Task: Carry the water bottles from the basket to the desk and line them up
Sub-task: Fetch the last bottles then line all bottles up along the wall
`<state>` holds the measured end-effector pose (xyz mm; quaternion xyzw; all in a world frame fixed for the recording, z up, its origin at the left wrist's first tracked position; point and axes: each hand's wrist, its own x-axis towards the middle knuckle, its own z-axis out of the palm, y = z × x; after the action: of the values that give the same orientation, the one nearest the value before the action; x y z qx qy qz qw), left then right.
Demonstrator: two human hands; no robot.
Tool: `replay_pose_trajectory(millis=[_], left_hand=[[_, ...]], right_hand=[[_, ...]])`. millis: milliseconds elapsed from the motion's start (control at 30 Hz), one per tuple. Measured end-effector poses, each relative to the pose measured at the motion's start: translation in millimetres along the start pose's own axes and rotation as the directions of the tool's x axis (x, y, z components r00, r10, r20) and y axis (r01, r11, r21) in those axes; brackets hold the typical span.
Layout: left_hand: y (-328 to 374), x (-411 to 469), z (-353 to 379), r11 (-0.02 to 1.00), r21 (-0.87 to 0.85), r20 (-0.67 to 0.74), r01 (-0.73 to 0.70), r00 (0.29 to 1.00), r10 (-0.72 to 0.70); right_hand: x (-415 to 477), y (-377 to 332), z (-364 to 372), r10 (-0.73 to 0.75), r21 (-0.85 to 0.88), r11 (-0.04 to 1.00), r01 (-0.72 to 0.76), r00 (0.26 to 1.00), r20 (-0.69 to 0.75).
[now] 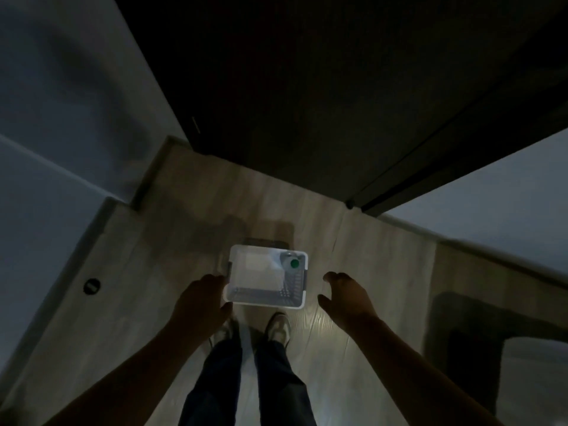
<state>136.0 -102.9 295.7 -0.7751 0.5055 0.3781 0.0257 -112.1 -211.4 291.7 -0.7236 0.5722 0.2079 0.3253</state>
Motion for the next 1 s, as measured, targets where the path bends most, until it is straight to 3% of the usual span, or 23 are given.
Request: replay_pose_trajectory(millis=[167,433,733,1000], left_hand=[[-43,63,62,0.997,0.001,0.019,0.073,0.997,-0.073],[-92,155,151,0.999,0.005,0.002,0.034,0.999,-0.034],[-114,231,200,0.998,-0.015,0.046,0.060,0.997,-0.060],[-124,248,230,1.000,0.006,0.101,0.004,0.995,-0.005]], right_hand=[[79,15,61,0.033,0.006,0.999,-0.033,0.999,-0.015],[191,40,156,0.106,0.057,0.993,-0.102,0.992,-0.067],[273,51,215,0.129,0.020,0.992,-0.128,0.991,-0.043],[310,55,241,0.155,-0.003,0.988,-0.155,0.988,-0.003]])
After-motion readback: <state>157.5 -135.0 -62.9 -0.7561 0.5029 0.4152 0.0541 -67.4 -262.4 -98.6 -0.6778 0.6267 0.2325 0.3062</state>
